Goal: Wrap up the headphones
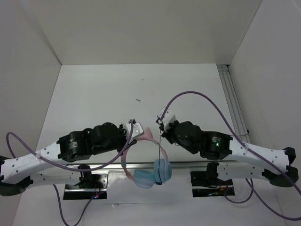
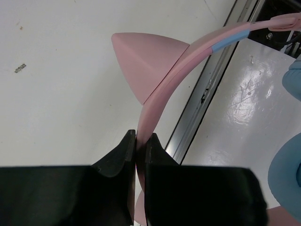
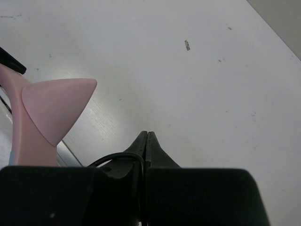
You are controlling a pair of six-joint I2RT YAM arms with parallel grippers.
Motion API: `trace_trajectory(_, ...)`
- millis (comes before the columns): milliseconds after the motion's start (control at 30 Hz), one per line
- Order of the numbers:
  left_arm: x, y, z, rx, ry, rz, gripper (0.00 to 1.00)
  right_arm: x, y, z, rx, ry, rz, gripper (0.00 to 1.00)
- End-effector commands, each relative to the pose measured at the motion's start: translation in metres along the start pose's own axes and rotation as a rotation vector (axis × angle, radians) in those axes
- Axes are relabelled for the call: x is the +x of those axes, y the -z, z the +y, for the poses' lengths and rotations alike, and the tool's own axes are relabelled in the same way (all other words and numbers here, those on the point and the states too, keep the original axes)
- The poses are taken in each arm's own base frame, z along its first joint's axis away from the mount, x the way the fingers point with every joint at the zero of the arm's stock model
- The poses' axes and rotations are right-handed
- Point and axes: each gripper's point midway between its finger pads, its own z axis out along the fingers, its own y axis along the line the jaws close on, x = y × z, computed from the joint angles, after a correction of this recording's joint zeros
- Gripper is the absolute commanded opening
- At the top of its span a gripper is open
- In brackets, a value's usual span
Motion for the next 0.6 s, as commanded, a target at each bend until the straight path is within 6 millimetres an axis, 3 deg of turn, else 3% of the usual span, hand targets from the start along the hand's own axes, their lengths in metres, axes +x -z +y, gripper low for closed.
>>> trace_trajectory(0, -0.026, 0.009, -0.008, 0.044, -0.004, -0.117, 0.0, -0.024, 0.005, -0.003, -0.004, -0.033, -0.097, 0.03)
trace_trajectory(200, -0.046, 0.027, -0.008, 0.059, 0.021, -0.22, 0.0, -0.016, -0.017, 0.024, -0.132, -0.014, -0.089, 0.05)
trace_trajectory(400, -0.062, 0.047, -0.008, 0.076, 0.04, -0.293, 0.0, 0.0, -0.041, 0.027, -0.135, -0.02, -0.058, 0.03)
trace_trajectory(567, -0.074, 0.062, 0.003, 0.024, 0.106, -0.343, 0.0, 0.003, -0.049, 0.022, -0.153, -0.058, -0.112, 0.23)
